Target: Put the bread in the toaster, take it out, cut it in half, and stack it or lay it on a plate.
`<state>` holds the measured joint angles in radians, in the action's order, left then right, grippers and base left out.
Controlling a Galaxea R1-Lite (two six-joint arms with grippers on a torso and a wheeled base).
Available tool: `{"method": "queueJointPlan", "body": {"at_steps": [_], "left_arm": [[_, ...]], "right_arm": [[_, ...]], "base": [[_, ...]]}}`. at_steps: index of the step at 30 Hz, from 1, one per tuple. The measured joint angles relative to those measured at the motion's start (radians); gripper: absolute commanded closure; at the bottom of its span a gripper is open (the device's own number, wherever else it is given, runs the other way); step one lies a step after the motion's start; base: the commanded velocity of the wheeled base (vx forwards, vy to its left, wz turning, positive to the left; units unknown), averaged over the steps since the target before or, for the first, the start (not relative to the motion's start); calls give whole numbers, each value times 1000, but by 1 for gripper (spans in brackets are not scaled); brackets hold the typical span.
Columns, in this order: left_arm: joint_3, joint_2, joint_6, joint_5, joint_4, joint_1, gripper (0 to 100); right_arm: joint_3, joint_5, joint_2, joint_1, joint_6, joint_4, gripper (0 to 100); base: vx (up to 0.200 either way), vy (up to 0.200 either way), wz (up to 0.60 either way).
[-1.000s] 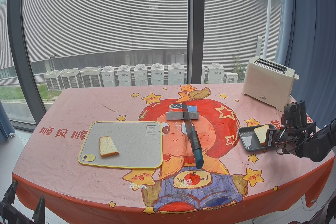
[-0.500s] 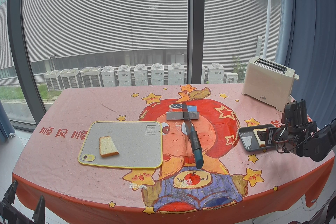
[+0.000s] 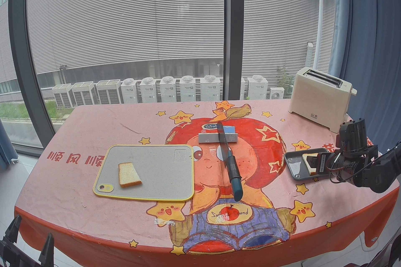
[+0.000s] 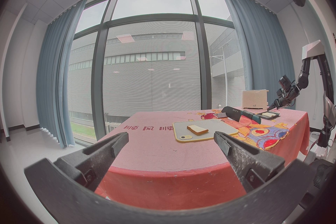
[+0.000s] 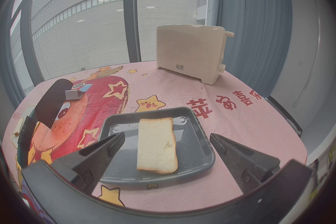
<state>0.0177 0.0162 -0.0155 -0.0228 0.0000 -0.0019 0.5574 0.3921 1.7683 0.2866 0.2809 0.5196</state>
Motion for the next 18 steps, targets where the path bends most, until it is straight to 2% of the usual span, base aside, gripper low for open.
{"method": "queueJointPlan", "body": {"at_steps": [18], "left_arm": [[0, 0, 0, 0, 0, 0, 0]], "right_arm": [[-19, -15, -51, 1, -23, 1, 0]], "base": [[0, 0, 0]]}}
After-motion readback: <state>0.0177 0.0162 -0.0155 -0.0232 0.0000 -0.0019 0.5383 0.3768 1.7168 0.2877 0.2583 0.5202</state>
